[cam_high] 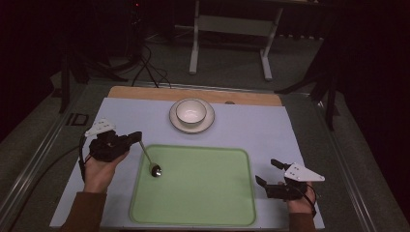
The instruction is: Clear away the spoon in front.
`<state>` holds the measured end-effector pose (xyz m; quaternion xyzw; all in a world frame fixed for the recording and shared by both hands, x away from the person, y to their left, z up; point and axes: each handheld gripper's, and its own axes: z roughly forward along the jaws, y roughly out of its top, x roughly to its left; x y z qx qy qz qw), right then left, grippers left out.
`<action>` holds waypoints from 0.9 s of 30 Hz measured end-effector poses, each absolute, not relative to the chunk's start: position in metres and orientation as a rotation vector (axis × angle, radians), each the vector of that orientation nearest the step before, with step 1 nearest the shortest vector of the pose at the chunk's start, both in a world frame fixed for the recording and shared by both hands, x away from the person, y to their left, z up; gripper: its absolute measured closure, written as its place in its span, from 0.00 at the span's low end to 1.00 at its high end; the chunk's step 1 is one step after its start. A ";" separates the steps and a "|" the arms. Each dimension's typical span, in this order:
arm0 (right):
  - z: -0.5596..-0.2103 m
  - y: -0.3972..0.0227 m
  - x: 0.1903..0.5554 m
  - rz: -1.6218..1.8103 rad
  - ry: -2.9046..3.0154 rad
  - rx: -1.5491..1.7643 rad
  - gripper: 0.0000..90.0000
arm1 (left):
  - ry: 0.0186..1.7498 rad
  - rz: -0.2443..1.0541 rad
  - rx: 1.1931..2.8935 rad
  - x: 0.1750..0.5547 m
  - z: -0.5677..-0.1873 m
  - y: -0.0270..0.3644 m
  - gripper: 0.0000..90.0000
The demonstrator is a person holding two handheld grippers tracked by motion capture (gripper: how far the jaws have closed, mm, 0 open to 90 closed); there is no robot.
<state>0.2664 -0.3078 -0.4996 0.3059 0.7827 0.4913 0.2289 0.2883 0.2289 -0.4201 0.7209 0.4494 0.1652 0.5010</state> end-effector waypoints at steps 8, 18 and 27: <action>-0.500 -0.308 0.266 1.351 2.156 0.845 0.16 | 1.122 0.344 1.812 0.280 -0.422 0.230 0.99; -0.500 -0.307 0.266 1.344 2.160 0.843 0.16 | 1.159 0.272 1.936 0.291 -0.440 0.221 0.94; -0.500 -0.307 0.267 1.343 2.162 0.843 0.16 | 1.124 0.245 1.836 0.288 -0.474 0.218 0.91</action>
